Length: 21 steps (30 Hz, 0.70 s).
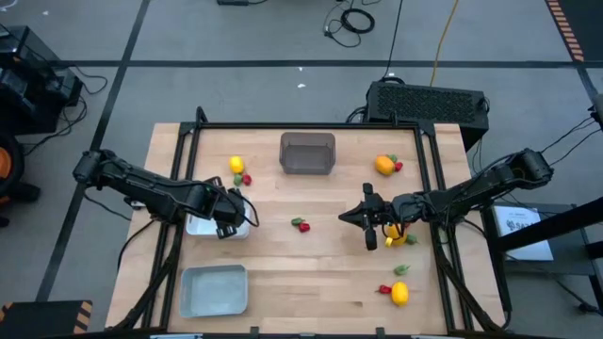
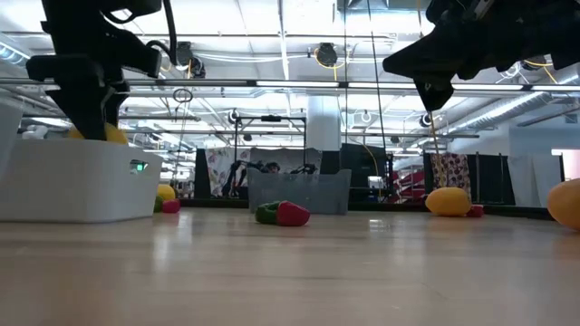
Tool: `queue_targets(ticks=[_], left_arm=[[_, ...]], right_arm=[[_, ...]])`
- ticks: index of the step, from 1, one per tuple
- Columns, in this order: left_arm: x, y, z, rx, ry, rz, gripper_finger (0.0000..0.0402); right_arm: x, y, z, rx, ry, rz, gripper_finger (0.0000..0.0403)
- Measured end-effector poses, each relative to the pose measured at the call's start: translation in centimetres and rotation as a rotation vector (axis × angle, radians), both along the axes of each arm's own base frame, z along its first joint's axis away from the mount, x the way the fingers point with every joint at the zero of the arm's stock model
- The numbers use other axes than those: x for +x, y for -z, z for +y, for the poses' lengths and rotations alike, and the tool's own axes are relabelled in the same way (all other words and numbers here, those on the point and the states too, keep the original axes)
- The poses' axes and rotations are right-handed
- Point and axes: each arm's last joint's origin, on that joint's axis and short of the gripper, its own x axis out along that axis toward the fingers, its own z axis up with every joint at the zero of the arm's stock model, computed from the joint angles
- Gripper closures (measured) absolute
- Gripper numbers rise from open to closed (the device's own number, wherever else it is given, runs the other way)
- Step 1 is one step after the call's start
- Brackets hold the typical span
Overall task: Sort produce into baskets
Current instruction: Put the lemon into the white bin
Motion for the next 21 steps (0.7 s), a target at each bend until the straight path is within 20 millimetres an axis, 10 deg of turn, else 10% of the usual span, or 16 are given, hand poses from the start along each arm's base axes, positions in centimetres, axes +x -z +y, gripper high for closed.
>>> queue_targets(ticks=[21], left_arm=[[2.7, -2.4, 4.1, 0.115, -0.141, -0.154, 0.0103]], right_arm=[[0.0, 0.0, -0.1, -0.018, 0.004, 0.000, 0.0403]])
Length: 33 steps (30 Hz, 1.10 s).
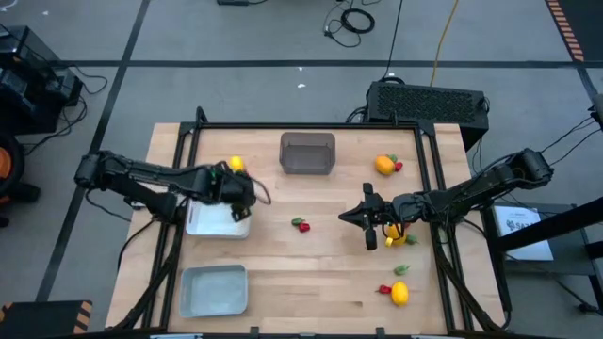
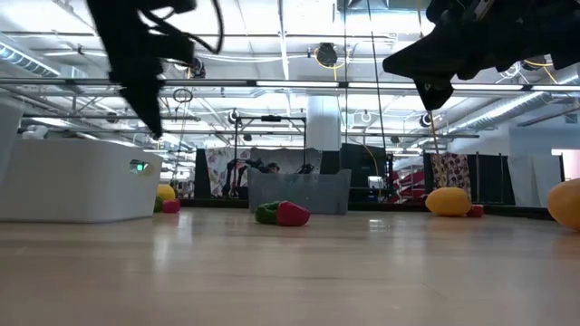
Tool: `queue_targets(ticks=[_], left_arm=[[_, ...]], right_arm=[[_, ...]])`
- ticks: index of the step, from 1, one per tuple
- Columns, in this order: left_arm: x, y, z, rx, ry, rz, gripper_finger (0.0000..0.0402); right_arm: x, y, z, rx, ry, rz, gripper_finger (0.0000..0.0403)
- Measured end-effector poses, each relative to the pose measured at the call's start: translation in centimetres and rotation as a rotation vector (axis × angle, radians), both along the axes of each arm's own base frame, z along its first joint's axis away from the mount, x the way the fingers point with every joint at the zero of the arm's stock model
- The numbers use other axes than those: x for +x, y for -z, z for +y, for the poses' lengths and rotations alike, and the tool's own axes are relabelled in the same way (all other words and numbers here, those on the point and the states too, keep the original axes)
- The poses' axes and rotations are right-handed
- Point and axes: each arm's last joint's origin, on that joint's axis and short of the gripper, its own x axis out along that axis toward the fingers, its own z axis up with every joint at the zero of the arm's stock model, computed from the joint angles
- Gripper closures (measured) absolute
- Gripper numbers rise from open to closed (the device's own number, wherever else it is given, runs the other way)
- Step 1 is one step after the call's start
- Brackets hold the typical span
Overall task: Sort produce into baskets
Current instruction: Put the lemon into the white bin
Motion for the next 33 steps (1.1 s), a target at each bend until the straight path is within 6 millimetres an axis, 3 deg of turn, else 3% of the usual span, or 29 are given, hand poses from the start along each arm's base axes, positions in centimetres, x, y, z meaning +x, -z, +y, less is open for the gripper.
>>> queue_targets(ticks=[9, 14, 23, 33], left_arm=[[-1.7, 0.1, 9.2, -0.136, -0.434, -0.037, 0.0103], [-3.1, 0.5, 12.4, -0.170, -0.598, -0.056, 0.0103], [-2.9, 2.2, 15.4, -0.259, -0.714, -0.120, 0.0103], [-1.7, 5.1, 16.7, -0.292, -0.781, -0.064, 0.0103]], right_arm=[[0.1, 0.0, -0.5, -0.002, 0.043, -0.001, 0.0403], [0.1, 0.0, -0.4, -0.008, 0.042, -0.001, 0.0403], [0.1, 0.0, -0.4, -0.054, 0.032, 0.001, 0.0403], [0.0, 0.2, -0.5, -0.080, 0.025, 0.017, 0.0403]])
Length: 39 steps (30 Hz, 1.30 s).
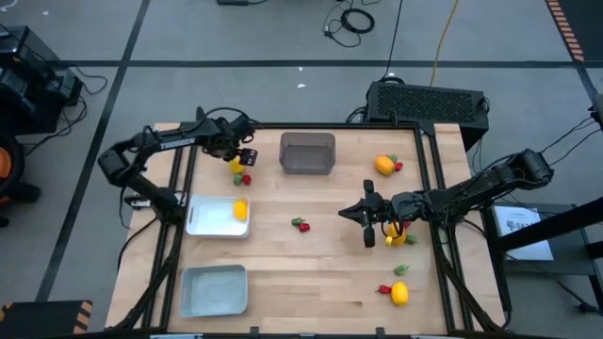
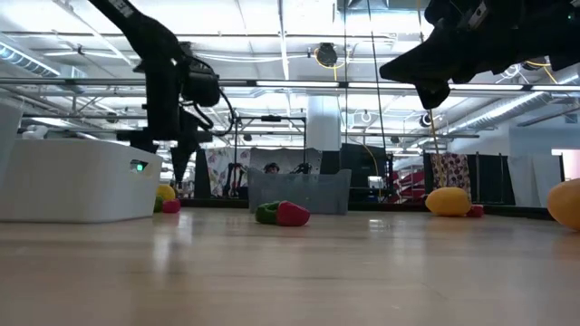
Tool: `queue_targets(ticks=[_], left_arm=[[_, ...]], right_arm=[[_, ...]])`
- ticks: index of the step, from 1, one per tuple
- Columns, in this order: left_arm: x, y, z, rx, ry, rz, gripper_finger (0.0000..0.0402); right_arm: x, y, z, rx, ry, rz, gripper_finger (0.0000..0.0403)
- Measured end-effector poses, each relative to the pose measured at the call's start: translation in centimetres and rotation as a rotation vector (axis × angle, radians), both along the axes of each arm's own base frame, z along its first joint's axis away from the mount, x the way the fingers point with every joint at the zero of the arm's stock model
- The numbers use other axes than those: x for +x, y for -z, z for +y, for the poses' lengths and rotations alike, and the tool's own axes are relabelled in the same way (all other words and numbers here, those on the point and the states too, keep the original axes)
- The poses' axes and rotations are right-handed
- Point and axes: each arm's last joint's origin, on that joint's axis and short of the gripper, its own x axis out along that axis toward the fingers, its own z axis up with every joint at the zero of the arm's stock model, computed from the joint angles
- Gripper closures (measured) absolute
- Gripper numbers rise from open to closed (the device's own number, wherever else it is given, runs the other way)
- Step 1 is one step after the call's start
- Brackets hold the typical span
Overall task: Sort produce into baskets
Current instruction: Put the lemon into the white bin
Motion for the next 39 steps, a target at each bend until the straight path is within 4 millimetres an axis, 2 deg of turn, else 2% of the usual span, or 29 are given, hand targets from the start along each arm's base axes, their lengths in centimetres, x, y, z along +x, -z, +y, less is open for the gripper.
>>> queue_targets(ticks=[14, 23, 39], left_arm=[[0.6, 2.3, 0.4, -0.080, -0.028, 0.041, 0.0103], [0.3, 3.9, 0.1, -0.121, -0.030, 0.078, 0.0103], [0.5, 4.0, 0.2, -0.103, 0.016, 0.056, 0.0110]], right_arm=[[-0.1, 0.5, 0.0, -0.013, -0.001, 0.050, 0.0403], [-0.2, 0.7, 0.0, -0.030, -0.007, 0.075, 0.0403], [-0.2, 0.7, 0.0, -0.031, -0.006, 0.070, 0.0403]])
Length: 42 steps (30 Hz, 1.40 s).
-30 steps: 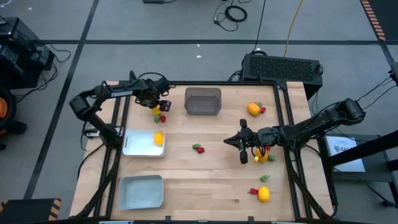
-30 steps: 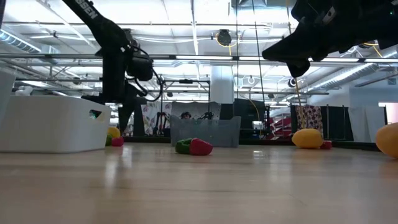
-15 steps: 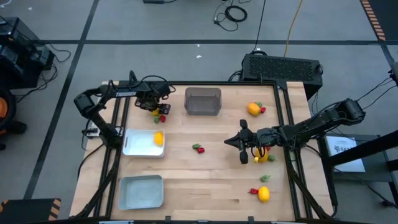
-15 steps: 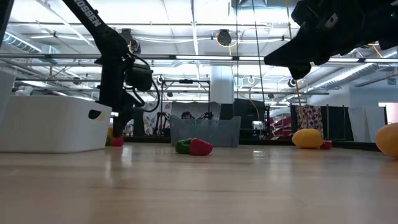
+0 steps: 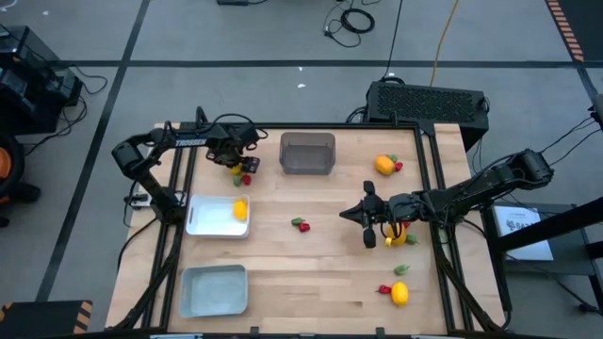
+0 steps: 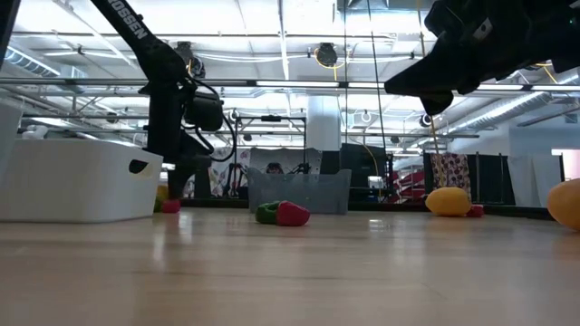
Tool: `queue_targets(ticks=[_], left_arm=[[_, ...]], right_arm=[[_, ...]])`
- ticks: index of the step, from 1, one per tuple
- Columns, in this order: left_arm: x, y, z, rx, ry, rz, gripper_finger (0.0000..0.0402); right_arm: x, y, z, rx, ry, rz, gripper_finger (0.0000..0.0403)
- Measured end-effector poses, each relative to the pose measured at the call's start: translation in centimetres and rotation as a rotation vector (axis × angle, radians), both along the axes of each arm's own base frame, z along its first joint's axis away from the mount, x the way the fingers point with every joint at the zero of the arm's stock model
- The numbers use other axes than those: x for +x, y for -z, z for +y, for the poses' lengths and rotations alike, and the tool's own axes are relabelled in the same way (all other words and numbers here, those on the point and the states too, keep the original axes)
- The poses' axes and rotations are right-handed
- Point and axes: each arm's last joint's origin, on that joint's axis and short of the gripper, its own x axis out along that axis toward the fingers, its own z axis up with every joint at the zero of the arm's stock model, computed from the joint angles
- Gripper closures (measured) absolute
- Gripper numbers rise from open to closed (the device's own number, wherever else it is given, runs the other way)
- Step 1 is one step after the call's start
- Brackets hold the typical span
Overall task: Sort produce into baskets
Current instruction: Put the lemon into the white bin
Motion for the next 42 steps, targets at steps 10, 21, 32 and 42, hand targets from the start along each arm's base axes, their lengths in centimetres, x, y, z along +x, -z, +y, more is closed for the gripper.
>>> queue_targets(ticks=[10, 21, 32, 42], left_arm=[[0.1, 0.0, 0.0, 0.003, 0.071, 0.007, 0.0188], [-0.4, -2.3, -0.7, 0.032, 0.136, -0.050, 0.0185], [-1.6, -10.1, -6.1, 0.165, 0.297, -0.364, 0.0185], [-1.4, -13.3, -15.0, 0.114, 0.686, -0.577, 0.0185]], right_arm=[[0.0, -0.1, 0.0, 0.005, 0.001, -0.006, 0.0403], [0.1, -0.2, 0.0, 0.027, 0.006, -0.023, 0.0403], [0.2, -0.6, 0.0, 0.037, 0.006, -0.065, 0.0403], [0.2, -1.0, 0.0, 0.057, 0.011, -0.106, 0.0403]])
